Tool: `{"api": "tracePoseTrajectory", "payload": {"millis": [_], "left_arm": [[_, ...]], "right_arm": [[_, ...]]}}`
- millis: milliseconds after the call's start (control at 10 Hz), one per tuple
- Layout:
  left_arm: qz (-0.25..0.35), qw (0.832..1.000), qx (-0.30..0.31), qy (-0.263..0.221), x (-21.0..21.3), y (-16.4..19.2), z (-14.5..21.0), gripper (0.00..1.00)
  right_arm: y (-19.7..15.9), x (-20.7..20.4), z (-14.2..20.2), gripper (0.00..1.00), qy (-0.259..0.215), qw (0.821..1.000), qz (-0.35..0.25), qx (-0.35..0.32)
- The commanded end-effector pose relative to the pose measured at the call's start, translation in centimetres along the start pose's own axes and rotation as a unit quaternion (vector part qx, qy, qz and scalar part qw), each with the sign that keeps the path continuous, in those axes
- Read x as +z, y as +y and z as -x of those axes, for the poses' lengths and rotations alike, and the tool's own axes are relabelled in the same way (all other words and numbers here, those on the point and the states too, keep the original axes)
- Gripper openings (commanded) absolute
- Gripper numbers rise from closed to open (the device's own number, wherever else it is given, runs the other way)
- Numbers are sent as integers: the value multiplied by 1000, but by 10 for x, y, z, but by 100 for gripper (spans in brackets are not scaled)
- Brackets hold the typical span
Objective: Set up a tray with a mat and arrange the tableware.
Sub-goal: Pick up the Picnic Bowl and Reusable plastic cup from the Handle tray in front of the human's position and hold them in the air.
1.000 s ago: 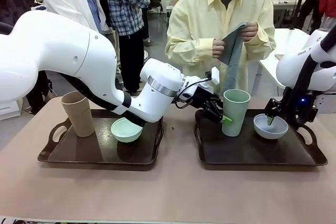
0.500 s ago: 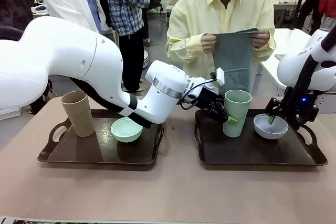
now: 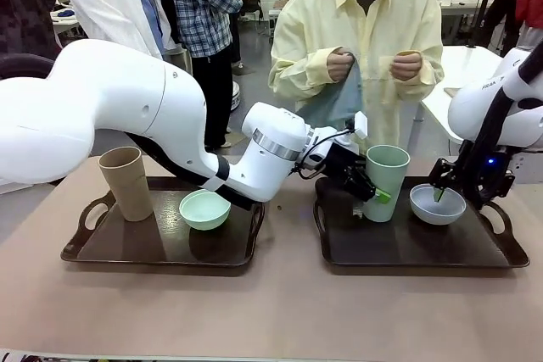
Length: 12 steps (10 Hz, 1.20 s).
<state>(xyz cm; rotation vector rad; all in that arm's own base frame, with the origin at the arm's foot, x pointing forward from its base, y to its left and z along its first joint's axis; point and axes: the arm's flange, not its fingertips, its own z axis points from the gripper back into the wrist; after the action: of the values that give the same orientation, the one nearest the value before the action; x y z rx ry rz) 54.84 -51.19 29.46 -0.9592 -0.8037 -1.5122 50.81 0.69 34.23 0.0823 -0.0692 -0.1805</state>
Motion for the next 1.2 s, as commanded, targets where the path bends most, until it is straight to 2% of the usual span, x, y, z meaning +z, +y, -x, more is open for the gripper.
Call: {"api": "tracePoseTrajectory", "payload": {"millis": [0,100,200,300,400,500,600,700,800,900,1000,1100], "left_arm": [[7,1000,8,-11,-1,7,-5,40],[6,1000,9,-12,1,7,-4,40],[5,1000,9,-13,3,7,-5,0],[4,1000,8,-11,4,6,-6,36],[3,1000,9,-11,4,6,-7,0],[1,1000,13,-8,4,7,-7,0],[-1,1000,14,-6,4,7,-7,0],[-2,1000,14,-6,4,8,-7,26],[-1,1000,14,-7,5,8,-7,26],[-1,1000,14,-7,5,8,-8,0],[-1,1000,15,-6,6,9,-7,26],[-4,1000,15,-2,6,9,-7,0]], "right_arm": [[-1,-4,-4,41,1,1000,-21,12],[0,-4,-4,32,2,1000,-22,13],[0,-3,-4,0,1,1000,-24,14],[0,-3,-3,0,3,1000,-25,12],[1,-3,-3,0,5,1000,-25,12],[0,-3,-4,15,9,1000,-26,7],[-1,-3,-4,4,12,1000,-25,4],[-1,-3,-4,0,14,1000,-25,3],[0,-3,-4,0,14,1000,-24,3],[0,-2,-5,0,15,1000,-25,3],[-1,-3,-5,0,18,1000,-26,3],[-1,-3,-6,0,19,999,-29,3]]}}
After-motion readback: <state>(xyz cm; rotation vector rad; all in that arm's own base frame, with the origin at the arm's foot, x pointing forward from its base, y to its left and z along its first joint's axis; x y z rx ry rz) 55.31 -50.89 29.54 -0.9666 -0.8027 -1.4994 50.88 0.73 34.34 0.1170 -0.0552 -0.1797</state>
